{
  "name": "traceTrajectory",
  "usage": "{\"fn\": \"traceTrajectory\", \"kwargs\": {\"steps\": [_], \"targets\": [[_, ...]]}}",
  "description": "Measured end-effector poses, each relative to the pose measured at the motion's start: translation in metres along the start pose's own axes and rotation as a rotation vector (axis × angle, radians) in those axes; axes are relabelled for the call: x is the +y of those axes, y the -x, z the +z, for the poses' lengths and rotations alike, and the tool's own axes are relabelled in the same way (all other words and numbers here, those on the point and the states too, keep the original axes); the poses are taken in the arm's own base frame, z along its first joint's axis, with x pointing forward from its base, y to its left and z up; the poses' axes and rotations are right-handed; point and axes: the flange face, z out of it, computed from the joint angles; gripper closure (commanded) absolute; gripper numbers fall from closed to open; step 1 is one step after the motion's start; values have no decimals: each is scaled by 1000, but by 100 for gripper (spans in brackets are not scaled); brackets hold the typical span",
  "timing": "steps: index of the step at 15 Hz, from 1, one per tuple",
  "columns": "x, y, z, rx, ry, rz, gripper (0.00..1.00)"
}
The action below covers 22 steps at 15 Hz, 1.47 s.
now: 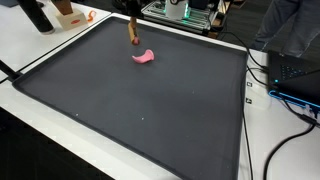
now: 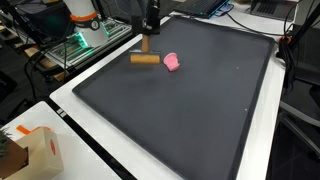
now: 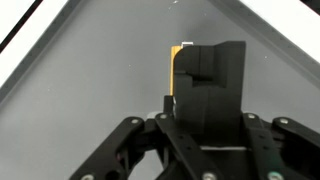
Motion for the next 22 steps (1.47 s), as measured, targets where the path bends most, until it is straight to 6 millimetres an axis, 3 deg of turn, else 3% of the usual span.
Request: {"fn": "traceTrajectory", "kwargs": {"steps": [6,10,11,14,18,19,22], "targets": [[2,33,-51,29,16,68,77],[-1,59,-98,91,7,115,77],[-3,66,-111,115,1,128,52],[-7,82,-143,172,-3,150,52],[-8,82,-144,173,-7,151,52],[-8,82,-143,172,-7,151,77],[-7,81,-142,172,-14,149,77]]}}
